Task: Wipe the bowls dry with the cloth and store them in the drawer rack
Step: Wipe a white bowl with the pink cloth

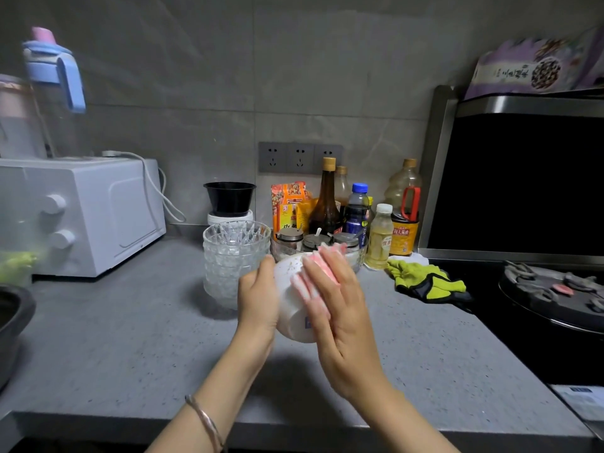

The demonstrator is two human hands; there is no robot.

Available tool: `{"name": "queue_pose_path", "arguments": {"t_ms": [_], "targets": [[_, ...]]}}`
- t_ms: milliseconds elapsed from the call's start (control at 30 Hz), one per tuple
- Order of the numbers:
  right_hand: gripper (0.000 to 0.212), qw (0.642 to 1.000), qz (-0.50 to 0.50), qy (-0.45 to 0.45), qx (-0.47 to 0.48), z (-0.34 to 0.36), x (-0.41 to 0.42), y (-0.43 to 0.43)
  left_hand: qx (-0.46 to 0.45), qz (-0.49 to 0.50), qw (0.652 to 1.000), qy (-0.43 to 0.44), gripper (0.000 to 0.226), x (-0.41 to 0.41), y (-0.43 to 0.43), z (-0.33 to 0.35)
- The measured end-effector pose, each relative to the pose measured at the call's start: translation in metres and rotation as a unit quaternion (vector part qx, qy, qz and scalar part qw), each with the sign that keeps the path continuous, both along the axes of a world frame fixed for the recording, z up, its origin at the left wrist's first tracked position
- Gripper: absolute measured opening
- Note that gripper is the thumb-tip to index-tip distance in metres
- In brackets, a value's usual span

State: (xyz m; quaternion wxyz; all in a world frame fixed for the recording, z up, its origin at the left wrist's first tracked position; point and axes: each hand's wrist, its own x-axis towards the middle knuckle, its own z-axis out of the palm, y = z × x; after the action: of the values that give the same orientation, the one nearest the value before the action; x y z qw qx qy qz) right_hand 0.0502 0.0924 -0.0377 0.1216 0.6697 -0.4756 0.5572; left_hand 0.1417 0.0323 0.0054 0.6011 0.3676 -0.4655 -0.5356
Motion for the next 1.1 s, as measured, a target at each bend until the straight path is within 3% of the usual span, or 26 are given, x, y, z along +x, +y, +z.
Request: {"name": "queue_pose_path", "arguments": {"t_ms": [100,200,267,400,500,600,667,767,867,933,1000,1100], "targets": [[0.037,0.994,0.038,-0.096,0.024,0.016,-0.005,-0.003,-0.02,-0.013,1.0,-0.015,0.035,-0.002,0.002,0.0],[0.033,0.946,0.13,-0.284,0.085,0.026,-0.005,-0.005,0.002,-0.017,0.999,0.032,0.032,-0.003,0.001,-0.006],[0.037,0.915,0.148,-0.359,0.106,0.029,-0.008,-0.007,0.029,-0.024,0.997,0.073,0.028,-0.004,-0.001,-0.012],[0.026,0.879,0.16,-0.423,0.153,0.026,-0.015,-0.012,0.064,-0.084,0.986,0.129,0.028,-0.005,-0.004,-0.022],[0.029,0.872,0.125,-0.438,0.181,0.026,-0.018,-0.011,0.066,-0.113,0.988,0.085,0.034,-0.004,-0.008,-0.027],[0.038,0.891,0.088,-0.417,0.159,0.032,-0.022,-0.007,0.057,-0.139,0.985,-0.085,0.045,0.0,-0.018,-0.03],[0.044,0.912,0.095,-0.38,0.123,0.035,-0.025,-0.004,0.092,-0.23,0.956,-0.16,0.056,0.007,-0.022,-0.031],[0.048,0.961,0.088,-0.251,0.079,0.026,-0.034,-0.006,0.206,-0.38,0.889,-0.152,0.068,0.021,-0.025,-0.032],[0.05,0.982,0.072,-0.147,0.093,0.016,-0.036,-0.003,0.268,-0.456,0.843,-0.099,0.052,0.028,-0.022,-0.03],[0.048,0.971,0.098,-0.182,0.117,0.025,-0.032,0.002,0.262,-0.446,0.851,-0.092,0.043,0.026,-0.017,-0.032],[0.039,0.966,0.092,-0.195,0.146,0.034,-0.032,0.005,0.239,-0.391,0.884,-0.089,0.036,0.021,-0.013,-0.037],[0.017,0.974,0.023,-0.036,0.223,0.037,-0.04,0.005,0.166,-0.302,0.932,-0.11,0.037,0.015,-0.008,-0.04]]}}
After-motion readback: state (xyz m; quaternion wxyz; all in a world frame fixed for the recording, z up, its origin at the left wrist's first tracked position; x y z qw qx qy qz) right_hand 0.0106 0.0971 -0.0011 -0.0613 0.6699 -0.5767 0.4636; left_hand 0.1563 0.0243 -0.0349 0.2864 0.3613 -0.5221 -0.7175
